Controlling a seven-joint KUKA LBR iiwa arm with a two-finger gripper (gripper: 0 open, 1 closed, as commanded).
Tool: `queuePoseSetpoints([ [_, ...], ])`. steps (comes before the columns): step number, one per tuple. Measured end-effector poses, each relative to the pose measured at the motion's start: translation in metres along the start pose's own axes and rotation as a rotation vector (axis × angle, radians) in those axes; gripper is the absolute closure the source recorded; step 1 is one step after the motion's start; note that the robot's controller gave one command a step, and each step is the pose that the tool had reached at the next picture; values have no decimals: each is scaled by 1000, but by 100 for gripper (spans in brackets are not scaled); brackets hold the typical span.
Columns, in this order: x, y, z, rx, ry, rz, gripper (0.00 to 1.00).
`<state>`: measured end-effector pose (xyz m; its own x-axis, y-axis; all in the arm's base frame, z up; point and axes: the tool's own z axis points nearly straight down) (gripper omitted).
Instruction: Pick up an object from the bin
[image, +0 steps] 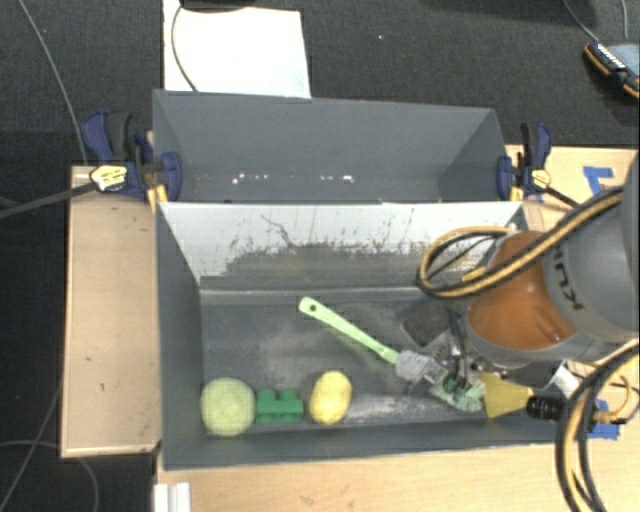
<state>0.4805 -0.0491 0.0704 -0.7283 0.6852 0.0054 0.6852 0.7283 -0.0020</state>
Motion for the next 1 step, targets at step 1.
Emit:
queuePoseSetpoints([
  [1,2,-2,-26,5,7,-1,100],
])
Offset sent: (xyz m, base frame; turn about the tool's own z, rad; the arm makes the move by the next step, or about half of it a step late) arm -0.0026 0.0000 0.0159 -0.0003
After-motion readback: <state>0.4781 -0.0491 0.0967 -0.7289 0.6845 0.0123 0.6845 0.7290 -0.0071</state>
